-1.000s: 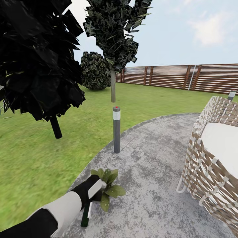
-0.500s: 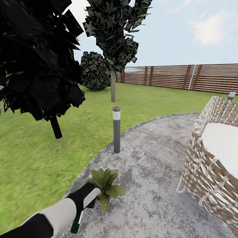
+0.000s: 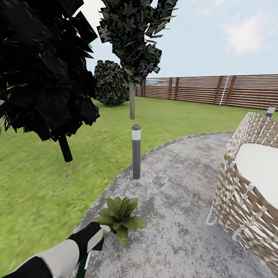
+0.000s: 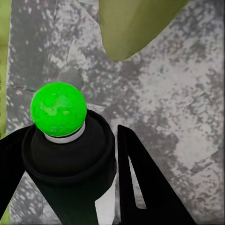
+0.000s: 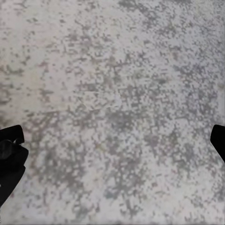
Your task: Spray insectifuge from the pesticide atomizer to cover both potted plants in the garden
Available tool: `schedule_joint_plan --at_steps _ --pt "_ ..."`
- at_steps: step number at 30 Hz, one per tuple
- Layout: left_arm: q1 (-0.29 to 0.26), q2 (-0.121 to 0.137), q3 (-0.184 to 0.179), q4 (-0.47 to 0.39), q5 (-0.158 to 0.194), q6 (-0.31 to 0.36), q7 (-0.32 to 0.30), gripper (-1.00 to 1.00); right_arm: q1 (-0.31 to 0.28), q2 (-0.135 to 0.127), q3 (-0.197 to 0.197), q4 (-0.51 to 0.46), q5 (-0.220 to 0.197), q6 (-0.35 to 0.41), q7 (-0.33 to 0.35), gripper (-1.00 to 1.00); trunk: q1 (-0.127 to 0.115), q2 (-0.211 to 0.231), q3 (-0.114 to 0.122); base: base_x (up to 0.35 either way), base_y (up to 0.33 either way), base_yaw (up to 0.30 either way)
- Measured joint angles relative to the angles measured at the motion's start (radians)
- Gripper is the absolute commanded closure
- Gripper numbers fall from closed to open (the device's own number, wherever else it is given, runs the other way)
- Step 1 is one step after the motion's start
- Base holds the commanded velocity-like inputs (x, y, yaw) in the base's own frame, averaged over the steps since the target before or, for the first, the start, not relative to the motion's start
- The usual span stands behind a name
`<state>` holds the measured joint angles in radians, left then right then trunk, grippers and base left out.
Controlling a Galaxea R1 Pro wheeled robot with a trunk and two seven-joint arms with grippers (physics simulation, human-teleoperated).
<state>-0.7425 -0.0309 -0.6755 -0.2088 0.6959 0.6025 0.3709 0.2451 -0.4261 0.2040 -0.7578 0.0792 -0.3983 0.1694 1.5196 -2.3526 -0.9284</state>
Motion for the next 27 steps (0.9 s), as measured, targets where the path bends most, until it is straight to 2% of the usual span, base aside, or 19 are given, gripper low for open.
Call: schedule_joint_plan --at_steps 4,8,12,17,20,24,27 --pt "-0.071 -0.011 -0.004 -0.003 -0.003 0.136 0.014 1.00 0.003 0.000 0.000 -0.003 0.000 -0.002 -0.001 -1.00 0.000 0.000 0.000 0.000 0.000 0.000" --pt "-0.126 -0.050 -0.004 -0.015 -0.001 0.182 0.069 1.00 0.003 0.001 0.000 -0.003 0.001 -0.002 -0.004 -1.00 0.000 0.000 0.000 0.000 0.000 0.000" --pt "-0.131 -0.059 -0.002 -0.018 0.002 0.176 0.076 1.00 0.003 0.002 0.000 -0.007 0.002 0.003 -0.005 -1.00 0.000 0.000 0.000 0.000 0.000 0.000" --pt "-0.125 -0.063 -0.001 -0.046 0.007 0.164 0.070 1.00 0.001 0.005 -0.001 -0.031 -0.002 0.028 -0.004 -1.00 0.019 -0.035 -0.016 0.000 0.000 0.000" --pt "-0.092 -0.051 -0.002 -0.062 0.005 0.107 0.054 1.00 0.002 0.004 -0.001 -0.047 -0.003 0.061 -0.004 -1.00 0.031 -0.056 -0.025 0.000 0.000 0.000" --pt "-0.075 -0.039 -0.004 -0.067 0.001 0.079 0.020 1.00 0.020 0.003 0.000 -0.082 0.003 0.072 -0.003 -1.00 0.046 -0.084 -0.038 0.000 0.000 -0.046" --pt "-0.072 -0.031 -0.005 -0.067 -0.001 0.076 0.017 1.00 0.024 0.003 0.000 -0.087 0.004 0.090 -0.003 -1.00 0.057 -0.105 -0.051 0.000 0.000 -0.118"
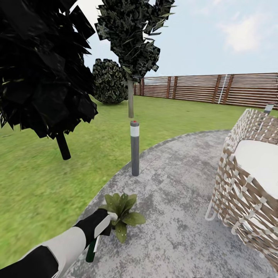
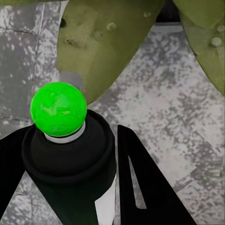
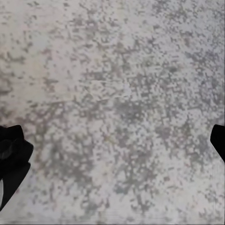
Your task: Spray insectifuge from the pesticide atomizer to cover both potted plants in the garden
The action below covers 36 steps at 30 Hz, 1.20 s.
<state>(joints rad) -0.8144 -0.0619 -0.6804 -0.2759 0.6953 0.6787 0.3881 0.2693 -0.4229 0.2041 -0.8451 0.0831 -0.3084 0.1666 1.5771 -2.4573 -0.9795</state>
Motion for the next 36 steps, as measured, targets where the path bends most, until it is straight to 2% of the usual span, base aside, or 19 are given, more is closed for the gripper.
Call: schedule_joint_plan --at_steps 4,10,11,14,16,20,21,22,23,27,32,36 --pt "0.000 0.002 0.000 0.000 0.001 -0.001 -0.001 1.00 0.000 0.000 0.000 -0.001 0.000 0.006 -0.001 -1.00 0.015 -0.028 -0.018 0.000 0.000 -0.103" --pt "0.001 0.002 0.000 0.000 0.000 -0.001 0.001 1.00 -0.002 0.001 -0.003 -0.002 -0.002 0.007 -0.003 -1.00 0.015 -0.028 -0.027 0.000 0.000 -0.056" --pt "0.002 0.002 0.000 0.000 0.000 -0.001 0.001 1.00 -0.006 0.003 -0.030 -0.002 -0.005 0.011 -0.005 -1.00 0.015 -0.028 -0.028 0.000 0.000 -0.011" --pt "0.002 0.002 0.001 0.000 0.000 -0.001 0.002 1.00 -0.008 0.008 -0.176 -0.016 -0.004 0.024 -0.006 -1.00 0.015 -0.028 -0.028 0.000 0.000 -0.005" --pt "0.002 0.002 0.001 0.000 0.000 0.000 0.005 1.00 -0.008 0.009 -0.234 -0.032 -0.002 0.027 -0.011 -1.00 0.015 -0.028 -0.028 0.000 0.000 -0.001" --pt "0.002 0.002 0.003 0.000 0.000 0.000 0.009 1.00 -0.009 0.009 -0.285 -0.041 -0.001 0.036 -0.013 -1.00 0.015 -0.028 -0.029 0.000 0.000 0.000" --pt "0.002 0.002 0.003 0.000 0.000 -0.001 0.009 1.00 -0.009 0.010 -0.333 -0.044 -0.001 0.041 -0.013 -1.00 0.015 -0.028 -0.030 0.000 0.000 -0.031" --pt "0.004 0.002 0.004 0.000 0.001 -0.004 0.007 1.00 -0.011 0.010 -0.401 -0.053 0.000 0.044 -0.013 -1.00 0.019 -0.035 -0.033 0.000 0.000 -0.030" --pt "0.007 0.002 0.005 0.000 0.002 -0.009 0.006 1.00 -0.011 0.010 -0.417 -0.057 0.001 0.044 -0.013 -1.00 0.023 -0.042 -0.037 0.000 0.000 -0.019" --pt "0.015 0.002 0.008 0.000 0.002 -0.037 0.000 1.00 -0.010 0.012 -0.431 -0.065 0.004 0.043 -0.010 -1.00 0.025 -0.043 -0.053 0.000 0.000 -0.007" --pt "0.017 0.003 0.007 0.007 0.002 -0.033 -0.037 1.00 -0.010 0.013 -0.432 -0.066 0.008 0.043 -0.007 -1.00 0.027 -0.044 -0.072 0.000 0.000 -0.040" --pt "0.022 0.012 0.003 0.012 0.000 -0.034 -0.044 1.00 -0.009 0.013 -0.432 -0.065 0.048 0.044 -0.005 -1.00 0.027 -0.044 -0.074 0.000 0.000 -0.141"
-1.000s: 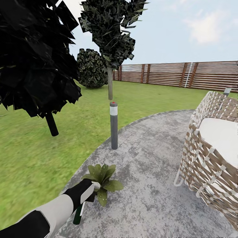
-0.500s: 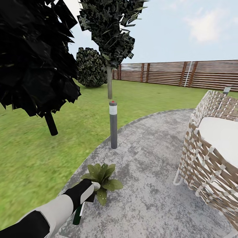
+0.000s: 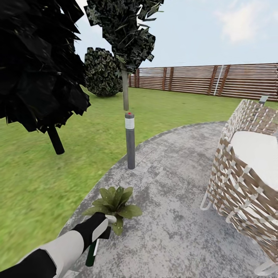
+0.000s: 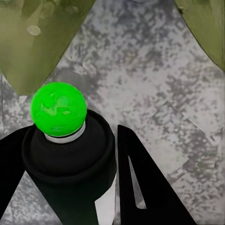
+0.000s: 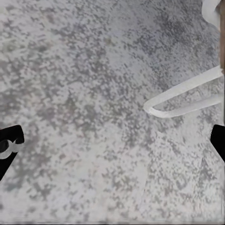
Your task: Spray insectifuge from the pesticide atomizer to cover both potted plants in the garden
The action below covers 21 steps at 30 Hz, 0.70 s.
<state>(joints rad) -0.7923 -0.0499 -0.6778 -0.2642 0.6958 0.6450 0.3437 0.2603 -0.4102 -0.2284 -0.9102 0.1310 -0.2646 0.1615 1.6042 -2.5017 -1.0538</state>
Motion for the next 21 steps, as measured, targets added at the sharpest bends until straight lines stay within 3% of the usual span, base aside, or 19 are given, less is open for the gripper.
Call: schedule_joint_plan --at_steps 8,14,16,17,20,21 --pt "0.013 0.008 0.010 0.002 0.001 -0.017 0.002 1.00 0.000 0.000 0.001 0.006 0.026 0.000 -0.002 -1.00 0.000 0.000 -0.002 0.000 0.000 -0.027" --pt "0.058 0.056 0.013 0.004 0.008 -0.033 -0.005 1.00 0.001 0.000 0.003 0.011 0.035 0.000 -0.003 -1.00 0.000 0.000 -0.002 0.000 0.000 -0.001" --pt "0.061 0.091 0.037 0.006 0.017 -0.029 0.001 1.00 0.002 0.000 0.003 0.012 0.038 -0.001 -0.004 -1.00 0.000 0.000 -0.002 0.000 0.000 0.000" --pt "0.058 0.101 0.067 0.006 0.019 -0.026 0.010 1.00 0.002 0.000 0.003 0.012 0.038 -0.002 -0.004 -1.00 0.000 0.000 -0.002 0.000 0.000 0.000" --pt "0.039 0.102 0.100 0.002 0.021 -0.014 0.097 1.00 0.002 0.000 0.004 0.013 0.039 -0.003 -0.004 -1.00 0.000 0.000 -0.002 0.000 0.000 0.000" --pt "0.022 0.099 0.103 -0.003 0.020 0.017 0.114 1.00 0.002 0.000 0.005 0.013 0.039 -0.003 -0.004 -1.00 0.000 0.000 -0.002 0.000 0.000 0.000"
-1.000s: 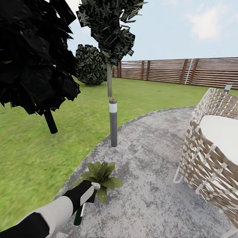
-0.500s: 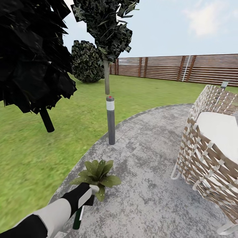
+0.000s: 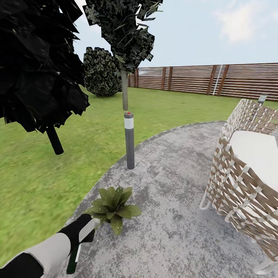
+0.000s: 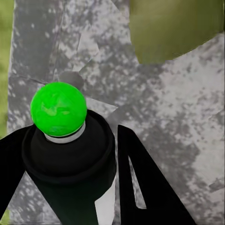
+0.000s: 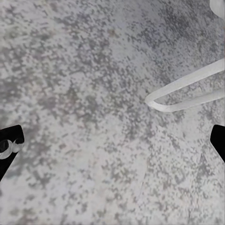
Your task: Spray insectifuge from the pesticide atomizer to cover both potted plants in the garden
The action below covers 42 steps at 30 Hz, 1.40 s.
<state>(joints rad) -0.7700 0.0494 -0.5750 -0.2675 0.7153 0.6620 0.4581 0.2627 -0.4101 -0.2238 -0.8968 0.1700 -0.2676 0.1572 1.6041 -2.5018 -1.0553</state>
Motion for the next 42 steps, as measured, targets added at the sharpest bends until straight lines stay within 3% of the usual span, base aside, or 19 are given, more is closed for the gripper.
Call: schedule_joint_plan --at_steps 5,10,15,17,19,20,23,25,27,30,33,34,36,38,40,41,42 --pt "-0.136 -0.038 0.001 -0.007 0.001 0.149 0.017 1.00 0.001 0.001 0.000 0.001 0.001 0.000 0.000 -1.00 0.000 0.000 0.000 0.000 0.000 0.000" --pt "-0.143 -0.047 -0.002 -0.009 0.005 0.157 0.011 1.00 0.001 0.000 0.000 0.001 0.001 0.000 0.000 -1.00 0.000 0.000 0.000 0.000 0.000 0.000" --pt "-0.087 -0.060 -0.006 -0.009 0.012 0.098 0.007 1.00 0.001 0.000 0.002 0.024 0.001 0.000 0.000 -1.00 0.000 0.000 0.000 0.000 0.000 0.000" --pt "-0.077 -0.085 -0.005 -0.009 0.011 0.087 0.009 1.00 0.001 0.000 0.002 0.026 0.001 0.000 0.000 -1.00 0.000 0.000 0.000 0.000 0.000 0.000" --pt "-0.070 -0.153 0.007 -0.008 0.027 0.075 0.018 1.00 0.001 0.000 0.001 0.028 0.001 0.002 0.000 -1.00 0.000 0.000 0.000 0.000 0.000 0.000" --pt "-0.069 -0.170 0.007 -0.008 0.021 0.076 0.020 1.00 0.001 0.000 0.000 0.028 0.001 0.003 0.001 -1.00 0.000 0.000 0.000 0.000 0.000 0.000" --pt "-0.068 -0.193 0.013 -0.008 0.035 0.057 0.023 1.00 0.000 -0.001 -0.002 0.028 0.001 0.004 0.001 -1.00 0.000 0.000 0.000 0.000 0.000 0.000" --pt "-0.068 -0.214 0.021 -0.033 0.133 0.040 0.110 1.00 0.000 0.000 -0.004 0.028 0.000 0.004 0.001 -1.00 0.000 0.000 0.000 0.000 0.000 -0.022" --pt "-0.068 -0.218 0.022 -0.077 0.190 0.039 0.170 1.00 -0.001 0.000 -0.004 0.028 0.000 0.004 0.001 -1.00 0.000 0.000 0.000 0.000 0.000 -0.098" --pt "-0.068 -0.224 0.020 -0.175 0.357 0.036 0.322 1.00 -0.001 -0.001 -0.004 0.028 0.000 0.004 0.002 -1.00 0.000 0.000 0.000 0.000 0.000 -0.208" --pt "-0.067 -0.224 0.016 -0.265 0.542 0.017 0.443 1.00 -0.001 0.000 -0.004 0.028 0.000 0.005 0.003 -1.00 0.000 0.000 0.000 0.000 0.000 -0.258" --pt "-0.066 -0.224 0.005 -0.346 0.660 -0.130 0.564 1.00 -0.001 0.000 0.000 0.028 0.001 0.005 0.004 -1.00 0.000 0.000 0.000 0.000 0.000 -0.248" --pt "-0.063 -0.224 -0.013 -0.391 0.696 -0.271 0.711 1.00 -0.001 -0.001 -0.001 0.020 -0.001 0.001 0.006 -1.00 0.000 0.000 0.000 0.000 0.000 -0.050" --pt "-0.062 -0.224 -0.032 -0.394 0.699 -0.327 0.727 1.00 0.000 -0.002 -0.002 0.016 0.000 -0.005 0.013 -1.00 0.000 0.000 0.000 0.000 0.000 -0.023" --pt "-0.062 -0.224 -0.087 -0.396 0.701 -0.408 0.737 1.00 0.001 -0.002 -0.002 0.012 -0.001 -0.007 0.028 -1.00 0.000 0.000 0.000 0.000 0.000 -0.007" --pt "-0.062 -0.224 -0.139 -0.397 0.726 -0.479 0.742 1.00 0.005 -0.002 -0.002 0.000 -0.001 -0.004 0.039 -1.00 0.000 0.000 0.000 0.000 0.000 0.000" --pt "-0.062 -0.224 -0.153 -0.397 0.747 -0.496 0.741 1.00 0.007 -0.002 -0.003 -0.007 -0.002 -0.002 0.041 -1.00 0.000 0.000 0.000 0.000 0.000 -0.027"
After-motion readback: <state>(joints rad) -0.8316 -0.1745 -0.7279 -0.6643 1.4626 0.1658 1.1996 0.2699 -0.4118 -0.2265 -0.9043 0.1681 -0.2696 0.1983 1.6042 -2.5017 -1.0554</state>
